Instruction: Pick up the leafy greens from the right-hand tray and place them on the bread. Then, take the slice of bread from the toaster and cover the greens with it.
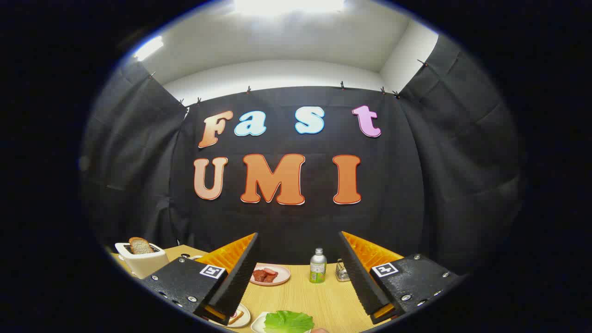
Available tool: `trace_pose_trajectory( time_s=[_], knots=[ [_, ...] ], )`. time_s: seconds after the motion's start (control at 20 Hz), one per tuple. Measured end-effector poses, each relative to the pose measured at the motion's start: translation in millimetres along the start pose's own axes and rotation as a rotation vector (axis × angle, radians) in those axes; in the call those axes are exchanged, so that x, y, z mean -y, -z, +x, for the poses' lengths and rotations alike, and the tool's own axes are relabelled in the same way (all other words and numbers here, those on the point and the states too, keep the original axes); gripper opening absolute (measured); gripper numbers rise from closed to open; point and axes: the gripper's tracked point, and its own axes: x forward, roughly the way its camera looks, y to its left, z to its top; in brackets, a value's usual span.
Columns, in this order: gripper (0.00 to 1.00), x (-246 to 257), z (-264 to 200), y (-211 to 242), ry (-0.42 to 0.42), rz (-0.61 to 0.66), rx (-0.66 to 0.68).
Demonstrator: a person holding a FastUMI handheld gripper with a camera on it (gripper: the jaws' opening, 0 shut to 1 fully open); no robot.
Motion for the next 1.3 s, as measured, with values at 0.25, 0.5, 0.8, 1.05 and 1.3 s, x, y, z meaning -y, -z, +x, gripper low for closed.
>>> trace_pose_trajectory(
  time_s=[0.25, 0.5, 0.8, 1.05, 1.3],
  knots=[
    [0.99, -16.8, -5.0, -10.0, -0.034, -0.013, 0.016],
    [0.99, -23.6, -9.0, -17.2, -0.054, 0.004, 0.020],
    [0.99, -27.2, -8.6, -15.4, -0.064, 0.014, 0.008],
    [0.99, -32.0, -6.4, -2.3, -0.073, -0.013, -0.027],
    [0.99, -32.3, 2.8, 28.6, -0.084, 0.018, -0.128]
  ],
)
